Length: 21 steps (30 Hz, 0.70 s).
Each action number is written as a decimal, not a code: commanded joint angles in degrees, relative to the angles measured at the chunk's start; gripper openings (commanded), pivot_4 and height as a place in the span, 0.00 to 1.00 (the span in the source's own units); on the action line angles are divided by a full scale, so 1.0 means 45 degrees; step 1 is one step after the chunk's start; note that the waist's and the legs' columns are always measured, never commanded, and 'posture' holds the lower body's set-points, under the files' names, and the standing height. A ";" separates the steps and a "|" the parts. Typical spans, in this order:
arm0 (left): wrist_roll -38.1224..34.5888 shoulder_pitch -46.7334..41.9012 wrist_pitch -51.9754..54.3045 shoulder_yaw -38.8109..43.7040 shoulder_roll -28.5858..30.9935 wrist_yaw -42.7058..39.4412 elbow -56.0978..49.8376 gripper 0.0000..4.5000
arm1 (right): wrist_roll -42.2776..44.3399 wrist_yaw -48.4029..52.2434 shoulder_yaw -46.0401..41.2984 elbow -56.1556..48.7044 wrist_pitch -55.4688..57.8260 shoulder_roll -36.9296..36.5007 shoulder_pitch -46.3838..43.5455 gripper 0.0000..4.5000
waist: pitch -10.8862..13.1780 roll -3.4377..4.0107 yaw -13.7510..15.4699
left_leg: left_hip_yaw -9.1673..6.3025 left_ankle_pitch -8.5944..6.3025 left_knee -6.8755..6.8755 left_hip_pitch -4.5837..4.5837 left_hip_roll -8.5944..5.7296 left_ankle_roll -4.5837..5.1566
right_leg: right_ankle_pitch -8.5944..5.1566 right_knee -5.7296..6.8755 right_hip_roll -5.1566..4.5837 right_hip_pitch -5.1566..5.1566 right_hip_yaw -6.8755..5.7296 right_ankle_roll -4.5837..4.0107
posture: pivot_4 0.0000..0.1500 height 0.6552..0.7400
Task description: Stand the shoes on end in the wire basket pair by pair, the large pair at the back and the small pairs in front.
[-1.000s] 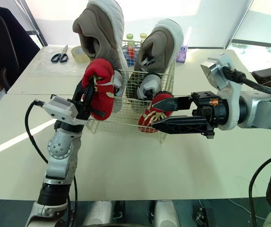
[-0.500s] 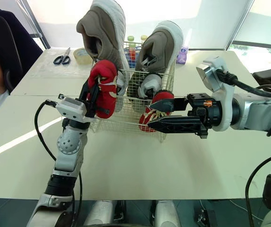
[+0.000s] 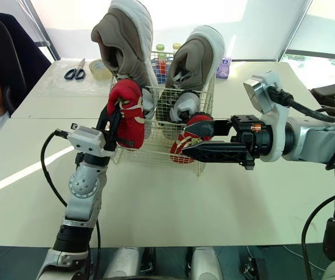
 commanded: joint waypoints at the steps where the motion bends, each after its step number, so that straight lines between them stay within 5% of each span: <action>1: 0.0431 0.0498 -0.0350 -0.0137 0.0093 0.0077 0.1155 0.01 | 0.0009 0.0112 -0.0264 -0.0062 -0.0324 0.0034 -0.0130 1.00 | -0.0005 0.0005 -0.0010 | 0.0000 0.0000 0.0000 0.0002 0.0000 0.0000 | 0.0000 0.0000 -0.0001 0.0001 0.0001 0.0000 | 1.00 1.00; 9: -0.0419 0.1210 0.0439 -0.0211 -0.0006 -0.0291 0.0285 0.01 | -0.0450 0.0335 -0.0256 0.0012 -0.0567 0.0079 -0.0069 1.00 | -0.0015 0.0019 -0.0018 | 0.0001 -0.0001 -0.0002 0.0009 0.0002 -0.0001 | -0.0002 -0.0001 -0.0005 0.0002 0.0005 -0.0002 | 1.00 1.00; 10: -0.0617 0.1339 0.0777 -0.0134 0.0051 -0.0349 -0.0180 0.20 | -0.0505 0.0394 -0.0272 0.0012 -0.0581 0.0079 -0.0067 1.00 | -0.0016 0.0019 -0.0021 | 0.0001 -0.0002 -0.0002 0.0008 0.0002 0.0000 | -0.0002 -0.0001 -0.0005 0.0002 0.0006 -0.0002 | 1.00 1.00; 15: -0.2080 0.2069 0.3546 0.0253 0.0633 -0.0796 -0.3187 0.69 | -0.0746 0.0778 -0.0230 -0.0234 -0.0523 -0.0003 0.0087 1.00 | -0.0012 0.0014 0.0008 | -0.0009 -0.0001 -0.0003 -0.0001 0.0004 -0.0002 | -0.0005 -0.0001 -0.0004 -0.0003 0.0011 -0.0005 | 1.00 1.00; 21: -0.4230 0.3225 0.8327 0.0809 0.1964 -0.1171 -0.6760 0.69 | -0.1367 0.1348 -0.0066 -0.0260 -0.0624 0.0080 0.0392 1.00 | -0.0009 0.0013 -0.0032 | -0.0006 -0.0002 -0.0004 -0.0027 0.0003 -0.0001 | -0.0009 -0.0014 0.0000 -0.0028 0.0014 0.0002 | 1.00 1.00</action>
